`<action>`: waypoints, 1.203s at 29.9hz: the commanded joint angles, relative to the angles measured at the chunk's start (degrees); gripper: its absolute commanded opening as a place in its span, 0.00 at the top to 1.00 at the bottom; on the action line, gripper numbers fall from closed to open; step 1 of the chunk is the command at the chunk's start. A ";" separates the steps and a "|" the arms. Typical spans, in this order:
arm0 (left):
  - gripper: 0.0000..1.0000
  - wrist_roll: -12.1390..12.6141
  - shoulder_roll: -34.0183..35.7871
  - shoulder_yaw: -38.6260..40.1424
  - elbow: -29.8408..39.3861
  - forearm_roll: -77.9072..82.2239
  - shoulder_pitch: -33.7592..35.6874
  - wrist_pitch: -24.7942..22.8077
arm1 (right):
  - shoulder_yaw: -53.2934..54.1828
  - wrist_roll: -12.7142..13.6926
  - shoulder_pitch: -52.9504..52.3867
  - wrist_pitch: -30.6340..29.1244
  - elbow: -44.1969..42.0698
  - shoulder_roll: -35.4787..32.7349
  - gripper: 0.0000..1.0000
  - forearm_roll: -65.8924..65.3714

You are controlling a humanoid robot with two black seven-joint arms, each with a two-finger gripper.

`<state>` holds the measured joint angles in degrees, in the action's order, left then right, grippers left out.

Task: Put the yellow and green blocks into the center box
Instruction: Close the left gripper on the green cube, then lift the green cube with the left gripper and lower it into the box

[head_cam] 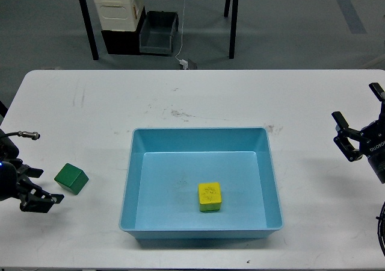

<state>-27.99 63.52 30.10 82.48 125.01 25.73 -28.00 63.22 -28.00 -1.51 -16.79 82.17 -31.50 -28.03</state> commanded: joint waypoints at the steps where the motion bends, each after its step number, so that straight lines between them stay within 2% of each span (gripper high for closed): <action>1: 0.00 -0.01 -1.20 -0.30 -0.12 -0.01 0.90 0.00 | 0.15 0.00 0.01 0.09 0.00 0.03 0.00 0.00; 16: 0.00 -0.01 -7.97 -0.74 -2.23 -0.01 2.66 0.00 | 1.65 0.00 1.33 0.26 -0.08 0.03 0.00 0.00; 21: 0.04 -0.01 -8.14 -0.83 -2.23 -0.01 3.01 0.00 | 1.65 0.00 1.42 0.35 -0.08 0.03 0.00 0.00; 23: 0.12 -0.01 -8.14 -0.83 -2.32 -0.01 3.01 0.00 | 1.73 0.00 1.42 0.35 -0.08 0.03 0.00 0.00; 28: 0.42 -0.01 -8.23 -0.92 -2.41 -0.01 2.92 0.00 | 1.82 0.00 1.42 0.44 -0.08 0.03 0.00 0.00; 36: 0.71 -0.01 -8.06 -0.83 -2.58 -0.01 3.10 0.00 | 2.08 0.00 1.42 0.53 -0.08 0.03 0.00 0.00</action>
<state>-28.01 55.34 29.21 79.92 125.00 28.70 -27.98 65.27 -28.00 -0.05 -16.33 82.09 -31.46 -28.04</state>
